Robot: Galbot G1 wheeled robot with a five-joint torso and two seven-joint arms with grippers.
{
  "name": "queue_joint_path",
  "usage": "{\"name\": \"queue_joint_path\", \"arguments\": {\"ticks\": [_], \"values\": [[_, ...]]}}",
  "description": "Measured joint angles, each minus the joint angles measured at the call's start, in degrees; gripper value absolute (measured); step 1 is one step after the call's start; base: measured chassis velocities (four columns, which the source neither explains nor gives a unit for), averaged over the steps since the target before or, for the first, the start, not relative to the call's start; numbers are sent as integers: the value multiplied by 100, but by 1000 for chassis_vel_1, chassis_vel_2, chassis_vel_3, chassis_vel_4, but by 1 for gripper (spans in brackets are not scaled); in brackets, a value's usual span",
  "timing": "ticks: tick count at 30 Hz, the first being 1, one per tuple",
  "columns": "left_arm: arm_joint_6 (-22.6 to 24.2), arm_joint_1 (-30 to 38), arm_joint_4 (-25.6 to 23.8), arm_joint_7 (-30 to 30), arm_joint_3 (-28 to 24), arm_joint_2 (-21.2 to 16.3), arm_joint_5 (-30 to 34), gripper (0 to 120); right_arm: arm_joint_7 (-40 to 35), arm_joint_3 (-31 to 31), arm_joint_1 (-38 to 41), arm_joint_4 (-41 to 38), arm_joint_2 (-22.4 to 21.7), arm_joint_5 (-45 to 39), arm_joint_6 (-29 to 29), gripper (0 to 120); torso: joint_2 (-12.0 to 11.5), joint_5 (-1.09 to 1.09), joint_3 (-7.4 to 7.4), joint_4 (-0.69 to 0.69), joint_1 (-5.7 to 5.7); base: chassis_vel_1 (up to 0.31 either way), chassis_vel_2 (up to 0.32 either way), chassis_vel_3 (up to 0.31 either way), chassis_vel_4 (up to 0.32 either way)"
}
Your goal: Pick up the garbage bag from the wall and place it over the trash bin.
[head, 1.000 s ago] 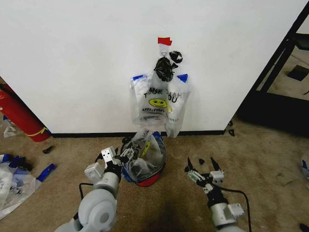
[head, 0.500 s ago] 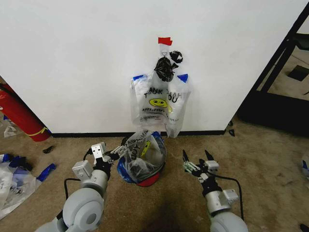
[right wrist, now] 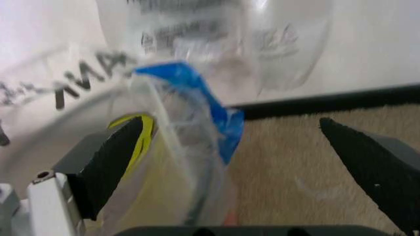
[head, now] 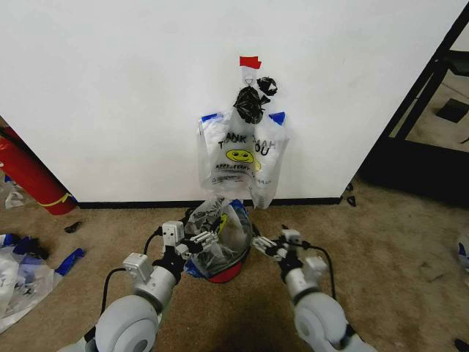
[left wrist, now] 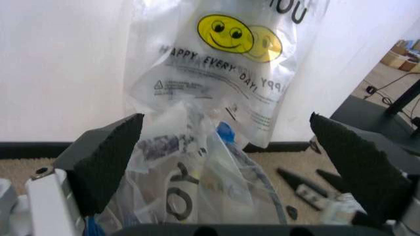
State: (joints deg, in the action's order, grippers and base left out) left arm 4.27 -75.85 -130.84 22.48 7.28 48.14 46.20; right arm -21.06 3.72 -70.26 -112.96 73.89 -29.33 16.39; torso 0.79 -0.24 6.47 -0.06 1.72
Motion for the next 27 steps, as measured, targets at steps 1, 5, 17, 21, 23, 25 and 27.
{"name": "queue_joint_path", "arguments": {"ticks": [1,5,17,21,23,25,27], "values": [[1,-3,-1,3,1,5,-21,100,-140,-60,78,17,65,-24,155,100,0,0,0,0,0,0,0,0,0],[5,-28,2,13,10,43,-64,100,-640,-242,310,119,336,-47,747,97,0,0,0,-1,0,0,0,0,0],[19,-28,69,63,17,113,-58,100,-1638,-470,609,403,890,-490,1408,89,0,0,0,-1,0,0,0,0,0],[33,-16,77,90,12,131,-43,100,-1815,-427,646,469,941,-750,1494,76,0,1,0,-1,0,0,0,0,0],[42,-15,81,106,9,141,-36,100,-1919,-406,672,482,970,-911,1543,69,0,0,0,-1,0,0,0,0,0],[51,-13,82,121,5,154,-27,100,-2051,-389,708,483,1019,-1106,1599,60,0,1,-1,-1,0,0,0,0,0],[57,-13,82,128,-2,165,-23,100,-2137,-382,721,460,1058,-1204,1633,53,0,1,0,-1,0,0,0,0,0]]}}
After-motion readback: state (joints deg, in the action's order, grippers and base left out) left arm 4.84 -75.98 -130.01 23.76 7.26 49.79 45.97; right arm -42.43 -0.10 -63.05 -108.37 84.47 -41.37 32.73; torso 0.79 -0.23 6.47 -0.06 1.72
